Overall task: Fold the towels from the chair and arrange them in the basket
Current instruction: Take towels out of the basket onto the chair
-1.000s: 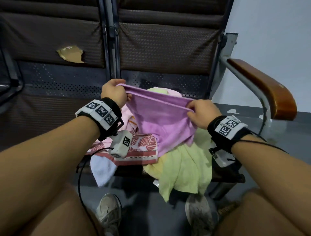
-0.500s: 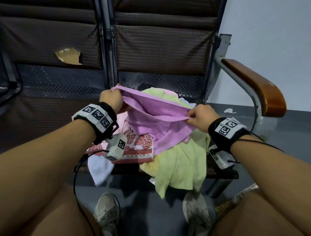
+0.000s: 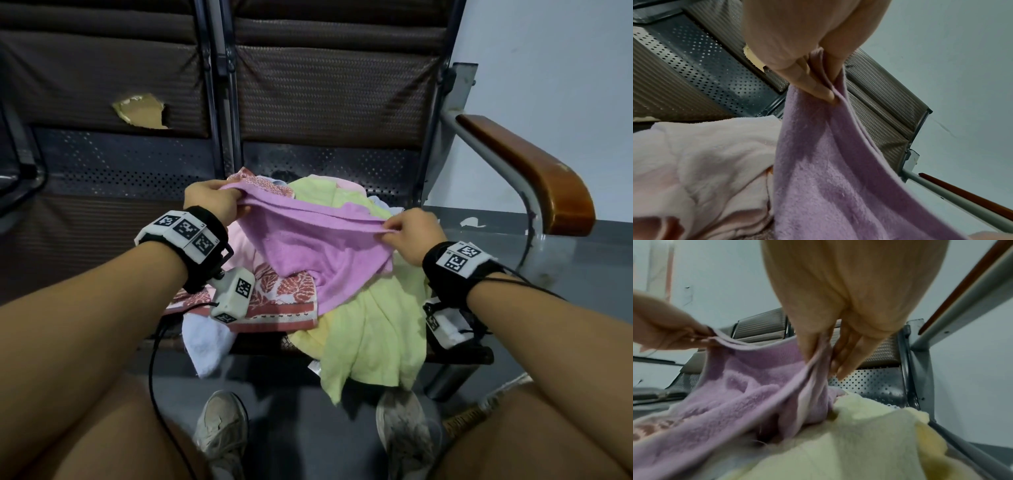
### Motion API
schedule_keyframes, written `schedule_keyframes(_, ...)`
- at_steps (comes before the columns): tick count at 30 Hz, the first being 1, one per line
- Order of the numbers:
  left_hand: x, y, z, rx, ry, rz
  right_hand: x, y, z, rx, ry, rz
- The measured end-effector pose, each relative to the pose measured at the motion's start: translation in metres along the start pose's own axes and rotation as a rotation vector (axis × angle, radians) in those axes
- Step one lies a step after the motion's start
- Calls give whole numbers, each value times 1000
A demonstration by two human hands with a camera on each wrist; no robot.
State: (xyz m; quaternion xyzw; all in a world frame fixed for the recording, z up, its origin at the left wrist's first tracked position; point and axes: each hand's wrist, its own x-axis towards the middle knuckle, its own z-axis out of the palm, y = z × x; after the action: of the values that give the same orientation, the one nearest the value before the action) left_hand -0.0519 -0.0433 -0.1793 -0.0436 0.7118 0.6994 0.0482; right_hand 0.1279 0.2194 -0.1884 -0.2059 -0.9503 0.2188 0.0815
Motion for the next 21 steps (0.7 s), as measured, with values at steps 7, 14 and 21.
schedule_keyframes(7,10,3,-4,-103,97,-41,1,2,0,-11,-24,-120)
schedule_keyframes(14,21,0,-12,208,12,-53,4,6,4,-117,-54,-20)
schedule_keyframes(21,-6,24,-18,381,-48,172,7,2,-32,130,177,-13)
